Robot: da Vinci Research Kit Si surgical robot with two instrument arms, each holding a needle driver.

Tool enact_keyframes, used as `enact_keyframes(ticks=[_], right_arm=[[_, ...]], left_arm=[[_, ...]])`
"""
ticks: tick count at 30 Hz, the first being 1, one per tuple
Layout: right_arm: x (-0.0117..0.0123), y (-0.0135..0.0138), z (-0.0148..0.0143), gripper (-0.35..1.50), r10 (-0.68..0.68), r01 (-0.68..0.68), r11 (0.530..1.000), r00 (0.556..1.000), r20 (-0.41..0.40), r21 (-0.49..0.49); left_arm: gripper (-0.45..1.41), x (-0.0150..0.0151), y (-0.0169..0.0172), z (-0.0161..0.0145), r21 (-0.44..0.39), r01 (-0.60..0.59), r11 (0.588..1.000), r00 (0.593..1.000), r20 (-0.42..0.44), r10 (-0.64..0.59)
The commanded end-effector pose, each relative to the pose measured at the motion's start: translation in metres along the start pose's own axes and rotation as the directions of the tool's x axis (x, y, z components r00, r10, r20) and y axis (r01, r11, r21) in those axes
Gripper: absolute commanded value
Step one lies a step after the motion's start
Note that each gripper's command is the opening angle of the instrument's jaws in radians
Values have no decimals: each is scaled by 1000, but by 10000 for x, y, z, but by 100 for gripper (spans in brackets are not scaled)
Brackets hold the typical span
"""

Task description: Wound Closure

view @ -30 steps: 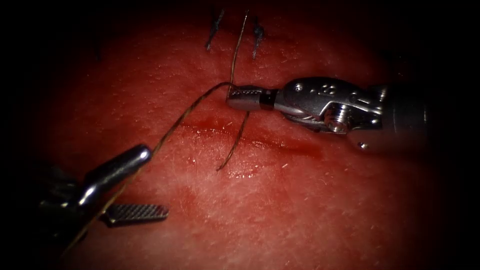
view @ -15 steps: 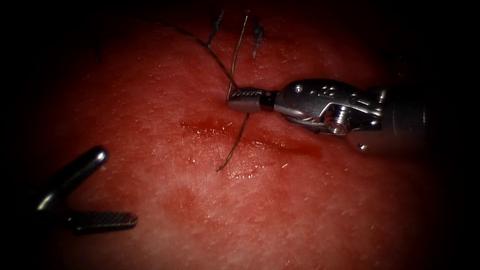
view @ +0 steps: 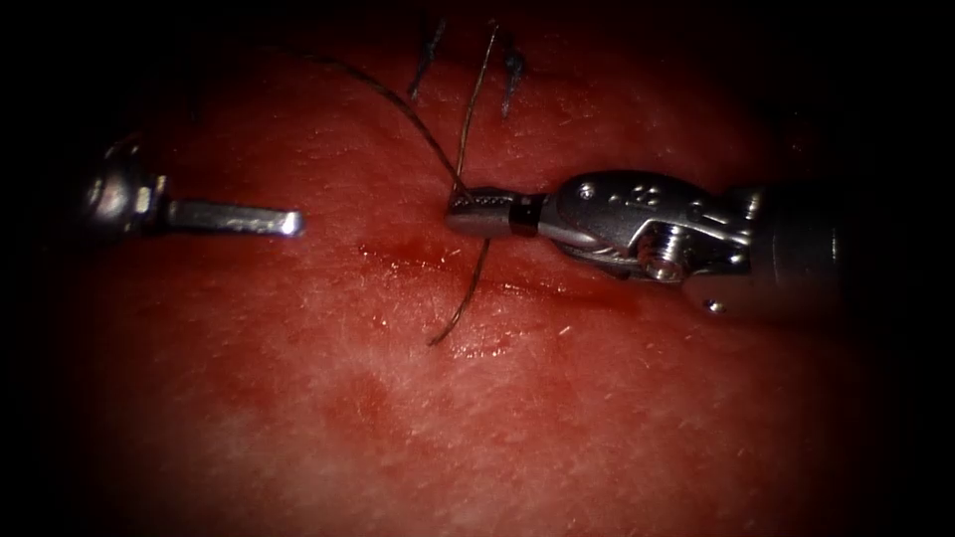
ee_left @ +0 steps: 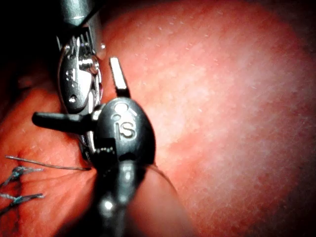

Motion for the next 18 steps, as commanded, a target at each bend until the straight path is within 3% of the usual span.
enact_keyframes(ticks=[1,6,11,12,13,14,18], right_arm=[[-3,-2,8,-35,-1,1,1000,1000,-3,1],[-3,-1,8,-35,-1,1,1000,1000,-3,0],[-3,-3,9,-35,5,-5,1000,1000,-4,3],[-3,-5,9,-35,4,-4,1000,1000,-4,4],[-3,-6,9,-35,4,-4,1000,1000,-4,4],[-3,-6,9,-35,-1,1,1000,1000,-4,5],[-2,-13,6,-35,-8,8,1000,1000,-8,19]], left_arm=[[101,1,-2,2,0,17,1000,1000,20,-17],[98,-32,10,1,31,107,994,979,169,-111],[86,-50,13,6,31,131,991,974,183,-135],[46,-47,13,7,6,136,991,976,172,-135],[-15,-43,14,4,14,109,994,983,149,-110],[-45,-41,15,2,20,102,995,984,142,-104],[-45,-29,20,-16,-10,35,999,992,119,-34]])
